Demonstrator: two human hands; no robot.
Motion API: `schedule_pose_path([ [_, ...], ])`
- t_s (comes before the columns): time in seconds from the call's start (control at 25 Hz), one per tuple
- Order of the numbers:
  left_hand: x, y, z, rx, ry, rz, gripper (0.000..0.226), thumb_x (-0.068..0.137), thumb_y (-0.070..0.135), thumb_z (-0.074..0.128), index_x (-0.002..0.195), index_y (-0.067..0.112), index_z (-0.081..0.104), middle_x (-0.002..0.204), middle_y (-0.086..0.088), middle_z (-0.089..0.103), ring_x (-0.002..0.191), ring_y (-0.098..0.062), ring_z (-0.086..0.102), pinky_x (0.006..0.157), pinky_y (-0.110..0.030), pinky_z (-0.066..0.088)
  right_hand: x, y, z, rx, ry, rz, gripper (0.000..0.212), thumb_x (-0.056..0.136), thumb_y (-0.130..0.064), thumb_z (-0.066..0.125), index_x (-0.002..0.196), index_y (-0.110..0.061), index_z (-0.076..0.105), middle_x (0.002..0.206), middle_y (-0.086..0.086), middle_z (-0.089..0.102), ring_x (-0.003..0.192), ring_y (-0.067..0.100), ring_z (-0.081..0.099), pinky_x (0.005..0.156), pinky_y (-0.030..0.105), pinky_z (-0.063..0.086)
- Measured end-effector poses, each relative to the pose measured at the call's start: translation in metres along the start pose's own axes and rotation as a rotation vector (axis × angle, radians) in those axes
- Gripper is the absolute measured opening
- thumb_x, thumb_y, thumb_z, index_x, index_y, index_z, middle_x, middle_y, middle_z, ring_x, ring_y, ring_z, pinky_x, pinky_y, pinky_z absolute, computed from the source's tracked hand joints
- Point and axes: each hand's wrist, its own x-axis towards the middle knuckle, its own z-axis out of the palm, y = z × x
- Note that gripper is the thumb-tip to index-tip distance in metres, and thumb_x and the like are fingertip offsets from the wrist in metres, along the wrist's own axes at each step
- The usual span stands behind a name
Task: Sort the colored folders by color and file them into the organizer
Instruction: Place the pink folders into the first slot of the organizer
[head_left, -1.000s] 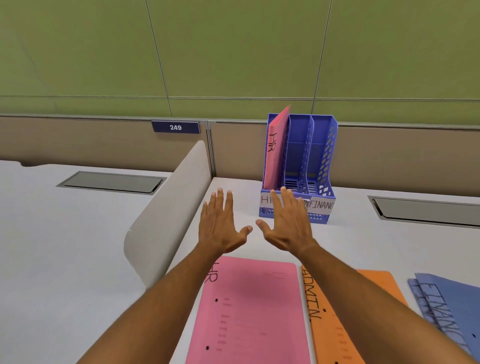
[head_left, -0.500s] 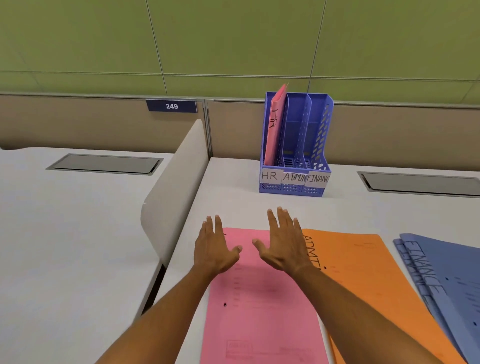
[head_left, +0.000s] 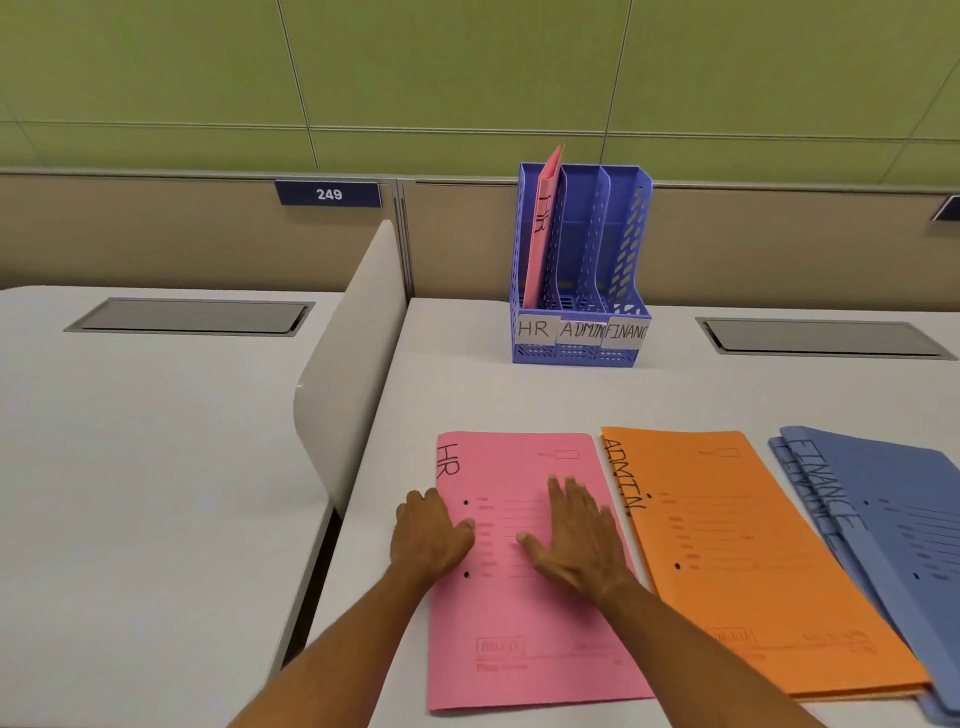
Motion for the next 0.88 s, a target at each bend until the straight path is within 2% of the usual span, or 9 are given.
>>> schedule_pose_path([
  [0.12,0.002,0.001,-0.004,-0.141,-0.031,-0.068,0.043,0.083,0.039,0.059,0.112,0.008,0.049,0.106,-0.008,0.053,0.097,-0.026,0.055,0.077,-0.034,0.048,-0.001,-0.001,0.005,0.023,-0.076,0.008,0.097,0.086,-0.066,0.042,0.153,-0.016,-0.007,0.161,0.015,0.0,0.148,0.03,0.004,0.119,0.051,0.009],
  [0.24,0.005,0.0,-0.011,-0.404,-0.026,-0.195,0.013,0.082,0.017,0.058,0.083,0.01,0.048,0.079,-0.001,0.051,0.069,-0.017,0.05,0.058,-0.026,0.041,0.002,-0.001,0.004,0.003,-0.087,0.007,0.1,0.084,-0.067,0.045,0.153,-0.015,-0.007,0.16,0.018,0.001,0.148,0.032,0.005,0.119,0.051,0.009],
  [0.32,0.008,-0.004,-0.015,-0.511,-0.025,-0.22,0.021,0.078,0.006,0.055,0.063,0.013,0.042,0.065,-0.004,0.049,0.058,-0.018,0.046,0.053,-0.026,0.04,0.003,-0.001,0.004,-0.012,-0.09,0.0,0.101,0.084,-0.067,0.045,0.153,-0.014,-0.006,0.16,0.019,0.001,0.148,0.033,0.006,0.118,0.052,0.01],
  [0.4,0.009,-0.006,-0.019,-0.582,-0.041,-0.235,0.027,0.079,0.003,0.058,0.058,0.011,0.045,0.067,-0.01,0.057,0.058,-0.022,0.052,0.052,-0.025,0.049,0.003,0.0,0.005,-0.027,-0.091,-0.008,0.101,0.084,-0.067,0.045,0.153,-0.013,-0.005,0.16,0.019,0.002,0.148,0.033,0.006,0.118,0.052,0.011],
  [0.48,0.008,-0.007,-0.022,-0.604,-0.043,-0.231,0.025,0.081,0.003,0.063,0.06,0.008,0.05,0.075,-0.013,0.064,0.062,-0.022,0.058,0.052,-0.025,0.052,0.003,0.001,0.006,-0.032,-0.083,-0.01,0.1,0.084,-0.067,0.045,0.153,-0.013,-0.004,0.16,0.019,0.002,0.148,0.033,0.007,0.118,0.052,0.011],
  [0.64,0.008,-0.005,-0.024,-0.642,-0.056,-0.216,0.023,0.083,0.002,0.064,0.063,0.005,0.054,0.085,-0.018,0.069,0.07,-0.024,0.065,0.061,-0.031,0.058,0.003,0.002,0.005,-0.051,-0.07,-0.011,0.098,0.084,-0.068,0.044,0.153,-0.013,0.0,0.16,0.019,0.004,0.148,0.033,0.007,0.118,0.052,0.013],
  [0.76,0.009,-0.001,-0.028,-0.681,-0.059,-0.215,0.017,0.083,0.0,0.064,0.067,0.002,0.058,0.087,-0.016,0.069,0.08,-0.029,0.069,0.064,-0.037,0.061,0.005,0.003,0.001,-0.029,-0.05,0.001,0.1,0.082,-0.07,0.045,0.153,-0.015,0.002,0.16,0.018,0.006,0.148,0.032,0.009,0.118,0.051,0.017],
  [0.88,0.013,0.007,-0.039,-0.673,-0.023,-0.195,0.01,0.083,0.001,0.064,0.073,-0.002,0.063,0.085,-0.01,0.069,0.079,-0.026,0.069,0.063,-0.034,0.06,0.01,0.001,-0.009,-0.003,0.006,0.0,0.1,0.081,-0.07,0.045,0.153,-0.015,0.004,0.16,0.017,0.007,0.148,0.031,0.009,0.118,0.049,0.018],
])
